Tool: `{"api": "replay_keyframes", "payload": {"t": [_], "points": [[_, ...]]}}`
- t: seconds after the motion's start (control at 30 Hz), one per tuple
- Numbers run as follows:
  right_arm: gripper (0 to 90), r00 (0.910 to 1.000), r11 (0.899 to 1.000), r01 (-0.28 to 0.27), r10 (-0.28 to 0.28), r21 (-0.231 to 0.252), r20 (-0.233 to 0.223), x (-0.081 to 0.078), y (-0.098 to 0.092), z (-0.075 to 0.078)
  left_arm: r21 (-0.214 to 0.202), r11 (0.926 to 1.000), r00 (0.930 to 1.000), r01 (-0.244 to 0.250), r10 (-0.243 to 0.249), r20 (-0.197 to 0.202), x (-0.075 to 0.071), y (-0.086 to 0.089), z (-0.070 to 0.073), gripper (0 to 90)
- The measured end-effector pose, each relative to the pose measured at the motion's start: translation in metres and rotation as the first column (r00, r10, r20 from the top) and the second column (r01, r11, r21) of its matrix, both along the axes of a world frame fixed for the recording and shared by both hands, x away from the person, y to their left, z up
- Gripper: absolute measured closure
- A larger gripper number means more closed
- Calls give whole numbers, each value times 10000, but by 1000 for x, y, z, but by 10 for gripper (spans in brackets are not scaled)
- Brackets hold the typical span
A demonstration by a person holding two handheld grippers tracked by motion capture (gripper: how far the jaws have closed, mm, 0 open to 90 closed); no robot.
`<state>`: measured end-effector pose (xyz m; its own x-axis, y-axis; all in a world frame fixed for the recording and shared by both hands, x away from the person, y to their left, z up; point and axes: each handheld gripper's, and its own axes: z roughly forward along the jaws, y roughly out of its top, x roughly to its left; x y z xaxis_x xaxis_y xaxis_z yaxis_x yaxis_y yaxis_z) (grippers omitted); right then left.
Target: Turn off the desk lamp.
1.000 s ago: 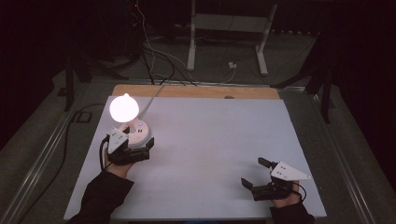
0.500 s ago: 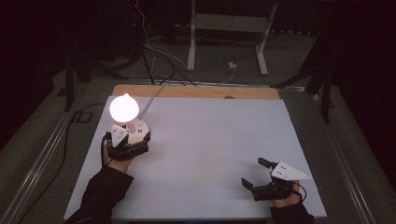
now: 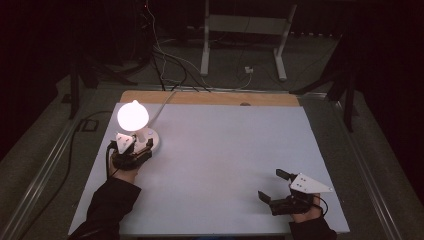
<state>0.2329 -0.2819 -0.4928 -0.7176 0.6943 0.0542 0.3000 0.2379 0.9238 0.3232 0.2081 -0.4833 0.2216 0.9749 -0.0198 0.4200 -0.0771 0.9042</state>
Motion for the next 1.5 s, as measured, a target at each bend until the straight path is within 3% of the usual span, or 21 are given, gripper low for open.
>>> {"api": "replay_keyframes", "payload": {"t": [0.43, 0.87, 0.9, 1.5], "points": [[0, 10000, 10000, -17, 17, 13, -59, 0, 0, 0, 523, 9985, 9989, -127, 150, -449, 7, -3, -9, 657], [0, 10000, 10000, -53, 53, -7, -61, 0, 0, 0, 612, 9979, 9959, 188, -133, -893, 14, 0, -15, 866], [0, 10000, 10000, -60, 60, 5, -11, 0, 0, 0, 797, 9964, 9952, 287, -211, -950, 15, 0, -17, 882], [0, 10000, 10000, -86, 86, -22, -34, -1, 1, 0, 1042, 9932, 9904, 524, -383, -1332, 21, 0, -23, 900]]}}
